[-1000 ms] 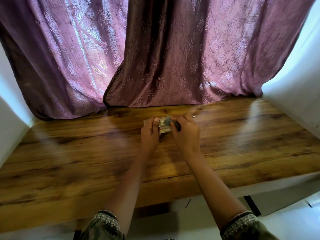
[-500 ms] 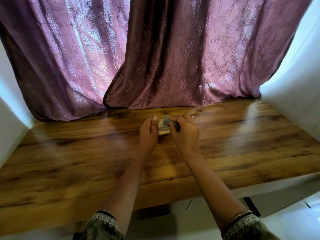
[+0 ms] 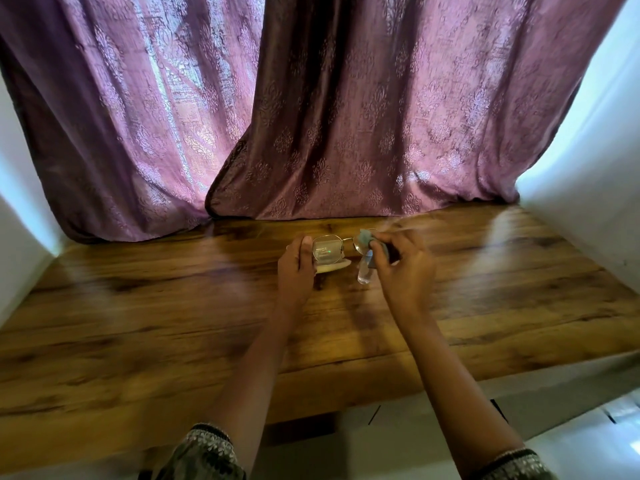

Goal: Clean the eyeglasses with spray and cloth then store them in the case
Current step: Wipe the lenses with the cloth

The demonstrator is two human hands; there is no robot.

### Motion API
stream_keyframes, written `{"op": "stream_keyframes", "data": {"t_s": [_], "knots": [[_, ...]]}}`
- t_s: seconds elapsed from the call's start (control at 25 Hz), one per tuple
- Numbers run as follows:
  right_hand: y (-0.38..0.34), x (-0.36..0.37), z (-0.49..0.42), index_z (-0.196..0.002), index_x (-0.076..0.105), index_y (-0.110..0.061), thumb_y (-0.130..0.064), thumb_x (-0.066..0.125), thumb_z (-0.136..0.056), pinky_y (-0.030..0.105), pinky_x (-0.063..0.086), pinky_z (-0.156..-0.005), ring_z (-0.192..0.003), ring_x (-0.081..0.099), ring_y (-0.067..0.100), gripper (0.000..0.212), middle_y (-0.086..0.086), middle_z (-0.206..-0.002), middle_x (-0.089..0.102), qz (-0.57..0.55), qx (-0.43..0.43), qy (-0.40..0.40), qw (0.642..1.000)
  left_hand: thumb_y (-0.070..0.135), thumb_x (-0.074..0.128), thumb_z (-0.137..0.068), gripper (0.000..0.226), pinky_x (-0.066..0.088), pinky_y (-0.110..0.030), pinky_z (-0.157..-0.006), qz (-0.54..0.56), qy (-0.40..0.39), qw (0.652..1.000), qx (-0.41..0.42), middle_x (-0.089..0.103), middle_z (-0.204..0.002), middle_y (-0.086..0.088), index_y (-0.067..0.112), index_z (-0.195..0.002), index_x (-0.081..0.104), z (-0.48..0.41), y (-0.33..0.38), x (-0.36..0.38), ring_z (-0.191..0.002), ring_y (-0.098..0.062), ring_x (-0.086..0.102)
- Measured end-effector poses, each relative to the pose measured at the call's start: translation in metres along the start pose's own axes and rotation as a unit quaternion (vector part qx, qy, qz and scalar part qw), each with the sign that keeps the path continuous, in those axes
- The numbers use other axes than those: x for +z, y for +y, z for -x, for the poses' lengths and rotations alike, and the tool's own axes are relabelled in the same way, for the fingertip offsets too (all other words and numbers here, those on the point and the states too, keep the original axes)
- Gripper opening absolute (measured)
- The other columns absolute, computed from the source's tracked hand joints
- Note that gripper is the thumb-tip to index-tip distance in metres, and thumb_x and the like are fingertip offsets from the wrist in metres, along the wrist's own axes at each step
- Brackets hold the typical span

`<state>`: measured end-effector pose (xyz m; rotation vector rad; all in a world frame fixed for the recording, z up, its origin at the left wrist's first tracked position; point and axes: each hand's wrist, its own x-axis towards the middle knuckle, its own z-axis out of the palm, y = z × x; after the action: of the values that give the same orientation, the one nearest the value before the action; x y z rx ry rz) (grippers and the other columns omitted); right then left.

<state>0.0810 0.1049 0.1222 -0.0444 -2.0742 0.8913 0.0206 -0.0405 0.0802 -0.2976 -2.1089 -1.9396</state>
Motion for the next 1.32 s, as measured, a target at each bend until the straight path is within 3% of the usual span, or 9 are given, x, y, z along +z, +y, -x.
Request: {"op": "stream_keyframes", "data": {"t_s": [0.16, 0.24, 0.36, 0.52, 0.68, 0.84, 1.04, 1.16, 1.32], "knots": [[0.010, -0.003, -0.013, -0.088, 0.071, -0.007, -0.007, 0.069, -0.077, 0.015, 0.039, -0.068, -0.074, 0.062, 0.019, 0.012, 0.010, -0.089, 0.066, 0.021, 0.017, 0.006, 1.000, 0.019, 0.033, -0.100, 0.030, 0.036, -0.011, -0.048, -0.003, -0.010, 1.000, 0.008, 0.044, -0.061, 0.004, 0.017, -0.074, 0.049, 0.001, 0.000, 0.000, -0.046, 0.000, 0.044], [0.012, 0.002, -0.018, -0.090, 0.071, -0.008, -0.009, 0.067, -0.078, 0.023, 0.044, -0.071, -0.076, 0.063, 0.024, 0.013, 0.011, -0.090, 0.065, 0.035, 0.030, -0.020, 0.999, 0.020, 0.033, -0.100, 0.032, 0.037, -0.015, -0.050, -0.013, -0.013, 1.000, 0.009, 0.044, -0.062, 0.004, 0.025, -0.072, 0.047, 0.000, 0.001, 0.001, -0.048, -0.002, 0.044], [0.006, 0.009, -0.016, -0.095, 0.071, -0.009, -0.012, 0.065, -0.081, 0.033, 0.052, -0.070, -0.077, 0.063, 0.026, 0.015, 0.012, -0.092, 0.064, 0.049, 0.008, -0.066, 0.997, 0.022, 0.033, -0.100, 0.030, 0.038, -0.013, -0.049, 0.000, -0.007, 1.000, -0.004, 0.045, -0.063, 0.004, 0.023, -0.074, 0.048, 0.000, 0.003, 0.004, -0.048, -0.001, 0.046], [0.009, 0.008, 0.009, -0.093, 0.070, -0.008, -0.008, 0.067, -0.079, 0.029, 0.052, -0.063, -0.074, 0.062, 0.023, 0.014, 0.010, -0.091, 0.063, 0.042, -0.043, -0.080, 0.995, 0.021, 0.033, -0.100, 0.031, 0.038, -0.015, -0.050, 0.011, 0.005, 1.000, -0.015, 0.044, -0.063, 0.005, 0.024, -0.072, 0.047, -0.001, 0.003, 0.004, -0.054, -0.004, 0.042], [0.023, 0.000, 0.001, -0.092, 0.069, -0.009, -0.011, 0.065, -0.081, 0.034, 0.053, -0.065, -0.074, 0.063, 0.026, 0.012, 0.009, -0.092, 0.063, 0.046, 0.020, -0.057, 0.997, 0.021, 0.034, -0.099, 0.028, 0.037, -0.023, -0.052, 0.016, 0.001, 1.000, -0.015, 0.043, -0.061, 0.006, 0.014, -0.077, 0.050, -0.004, 0.000, 0.003, -0.051, -0.001, 0.041], [0.014, 0.009, -0.022, -0.092, 0.069, -0.009, -0.012, 0.063, -0.081, 0.036, 0.051, -0.069, -0.078, 0.062, 0.028, 0.013, 0.011, -0.094, 0.063, 0.059, 0.021, -0.055, 0.997, 0.021, 0.034, -0.099, 0.032, 0.038, -0.027, -0.056, 0.004, -0.006, 1.000, -0.008, 0.043, -0.060, 0.005, 0.023, -0.070, 0.047, -0.004, 0.002, 0.005, -0.056, -0.010, 0.041], [0.011, 0.012, 0.009, -0.094, 0.069, -0.008, -0.008, 0.066, -0.080, 0.025, 0.049, -0.064, -0.074, 0.062, 0.021, 0.014, 0.009, -0.091, 0.063, 0.046, -0.032, -0.090, 0.994, 0.021, 0.035, -0.099, 0.030, 0.038, -0.023, -0.054, 0.013, 0.010, 0.999, -0.030, 0.045, -0.063, 0.004, 0.024, -0.072, 0.048, -0.003, 0.001, 0.005, -0.057, -0.009, 0.042], [0.023, 0.003, 0.010, -0.092, 0.070, -0.008, -0.007, 0.067, -0.079, 0.034, 0.054, -0.063, -0.073, 0.063, 0.024, 0.013, 0.009, -0.091, 0.063, 0.038, -0.008, -0.070, 0.997, 0.020, 0.034, -0.099, 0.030, 0.037, -0.021, -0.052, 0.021, 0.006, 0.999, -0.025, 0.044, -0.062, 0.004, 0.023, -0.073, 0.048, -0.004, 0.002, 0.004, -0.055, -0.007, 0.041], [0.023, 0.004, -0.017, -0.093, 0.070, -0.008, -0.011, 0.065, -0.081, 0.034, 0.053, -0.068, -0.076, 0.063, 0.026, 0.013, 0.010, -0.093, 0.063, 0.050, 0.014, -0.049, 0.997, 0.021, 0.035, -0.099, 0.029, 0.038, -0.014, -0.048, 0.019, 0.007, 1.000, -0.015, 0.044, -0.063, 0.005, 0.022, -0.074, 0.049, -0.004, 0.003, 0.006, -0.049, -0.001, 0.044]]}}
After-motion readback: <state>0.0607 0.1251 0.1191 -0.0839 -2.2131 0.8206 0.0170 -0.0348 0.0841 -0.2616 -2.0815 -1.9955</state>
